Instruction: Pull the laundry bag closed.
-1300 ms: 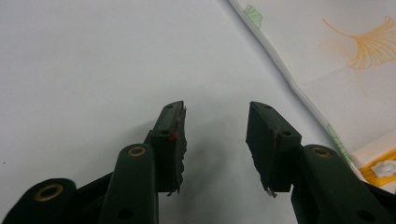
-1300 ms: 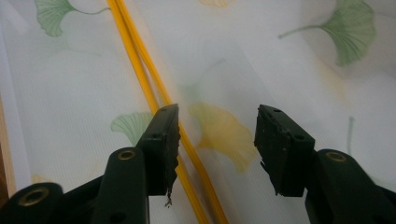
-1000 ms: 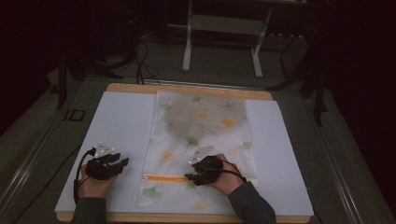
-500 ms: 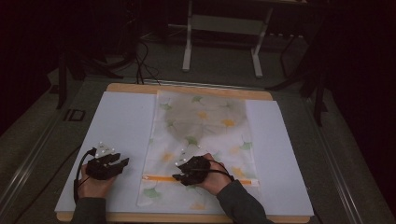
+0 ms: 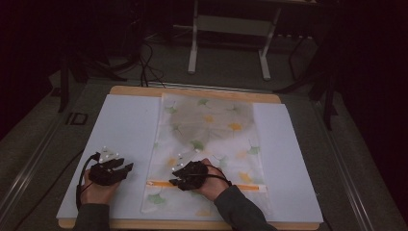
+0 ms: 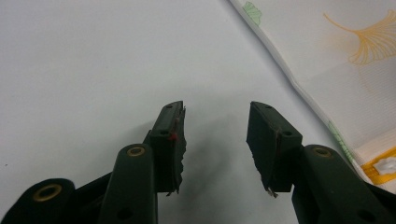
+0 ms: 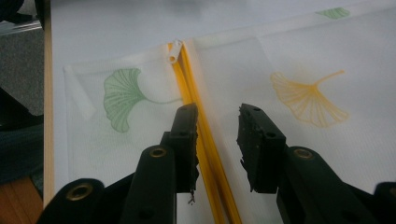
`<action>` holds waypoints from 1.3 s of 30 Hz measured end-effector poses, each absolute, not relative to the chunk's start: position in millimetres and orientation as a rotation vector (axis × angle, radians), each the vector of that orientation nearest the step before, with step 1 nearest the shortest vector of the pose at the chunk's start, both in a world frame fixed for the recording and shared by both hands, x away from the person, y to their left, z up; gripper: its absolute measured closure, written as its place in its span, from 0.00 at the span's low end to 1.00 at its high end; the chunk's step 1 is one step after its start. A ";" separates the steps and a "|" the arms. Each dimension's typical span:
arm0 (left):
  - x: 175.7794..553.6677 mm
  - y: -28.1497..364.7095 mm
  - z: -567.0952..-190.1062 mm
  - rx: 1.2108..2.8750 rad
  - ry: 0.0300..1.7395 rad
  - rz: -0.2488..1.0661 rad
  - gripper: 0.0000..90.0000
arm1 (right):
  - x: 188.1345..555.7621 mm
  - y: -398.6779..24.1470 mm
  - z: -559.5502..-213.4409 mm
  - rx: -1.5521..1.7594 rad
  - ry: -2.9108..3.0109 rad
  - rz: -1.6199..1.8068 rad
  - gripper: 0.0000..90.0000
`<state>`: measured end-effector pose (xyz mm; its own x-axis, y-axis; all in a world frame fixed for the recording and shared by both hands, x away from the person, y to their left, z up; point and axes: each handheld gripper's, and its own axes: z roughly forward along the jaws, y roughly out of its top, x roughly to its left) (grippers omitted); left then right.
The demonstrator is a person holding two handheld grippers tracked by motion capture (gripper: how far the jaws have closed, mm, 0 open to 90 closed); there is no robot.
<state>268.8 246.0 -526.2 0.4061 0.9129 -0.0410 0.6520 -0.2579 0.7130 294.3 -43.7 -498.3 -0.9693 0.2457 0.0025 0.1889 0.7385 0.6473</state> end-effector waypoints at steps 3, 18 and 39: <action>268.9 245.6 -526.3 2.009 1.331 0.512 0.63 | 294.0 -39.3 -498.9 0.346 2.850 1.052 0.77; 269.4 245.2 -527.0 2.020 1.337 0.516 0.63 | 289.0 -17.1 -504.4 0.316 2.862 1.069 0.76; 269.4 244.9 -527.1 2.026 1.336 0.522 0.63 | 283.0 13.2 -509.6 0.246 2.883 1.053 0.81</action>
<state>269.4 244.9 -527.1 0.4024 0.9152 -0.0225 0.6574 -0.2718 0.7028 283.0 13.2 -509.6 -0.9853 0.1706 -0.0037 0.1281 0.7536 0.6447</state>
